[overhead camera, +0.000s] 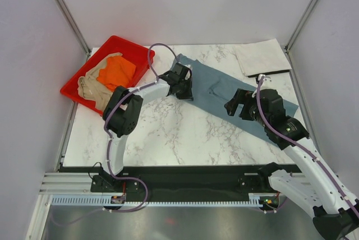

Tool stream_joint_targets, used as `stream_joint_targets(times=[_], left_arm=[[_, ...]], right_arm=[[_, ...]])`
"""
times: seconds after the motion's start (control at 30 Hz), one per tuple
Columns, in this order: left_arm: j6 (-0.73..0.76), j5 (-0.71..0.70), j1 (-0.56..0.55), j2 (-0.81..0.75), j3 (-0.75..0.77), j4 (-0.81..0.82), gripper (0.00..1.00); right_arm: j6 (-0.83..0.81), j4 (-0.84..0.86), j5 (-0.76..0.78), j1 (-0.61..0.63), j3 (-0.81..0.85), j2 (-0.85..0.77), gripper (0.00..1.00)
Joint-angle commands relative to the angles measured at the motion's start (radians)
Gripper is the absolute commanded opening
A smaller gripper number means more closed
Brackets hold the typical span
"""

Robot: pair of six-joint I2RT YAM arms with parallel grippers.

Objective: Fold and stack the t-shirts
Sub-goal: Fold the tshirt

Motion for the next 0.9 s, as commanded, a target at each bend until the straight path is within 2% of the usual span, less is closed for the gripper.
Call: stream_joint_targets(times=[0.0,0.43,0.67,0.77,0.87], left_arm=[[-0.024,-0.076,0.0,0.013,-0.014,0.019,0.02],[-0.005,-0.151,0.025,0.041,-0.032,-0.002,0.02],[0.133,-0.146,0.048,0.131,0.117,-0.01,0.02],[0.151,-0.145,0.072,0.163,0.187,-0.018,0.02],[0.136,-0.073,0.106,0.133,0.22,-0.028,0.02]], right_arm=[[0.003,-0.005,-0.013,-0.001,0.003,-0.007,0.98],[-0.003,-0.032,-0.002,0.0,0.029,-0.023,0.98],[-0.006,-0.042,0.036,0.0,0.052,-0.017,0.98],[-0.021,-0.031,0.103,-0.001,0.032,-0.004,0.98],[-0.003,0.0,0.314,-0.001,-0.035,0.051,0.98]])
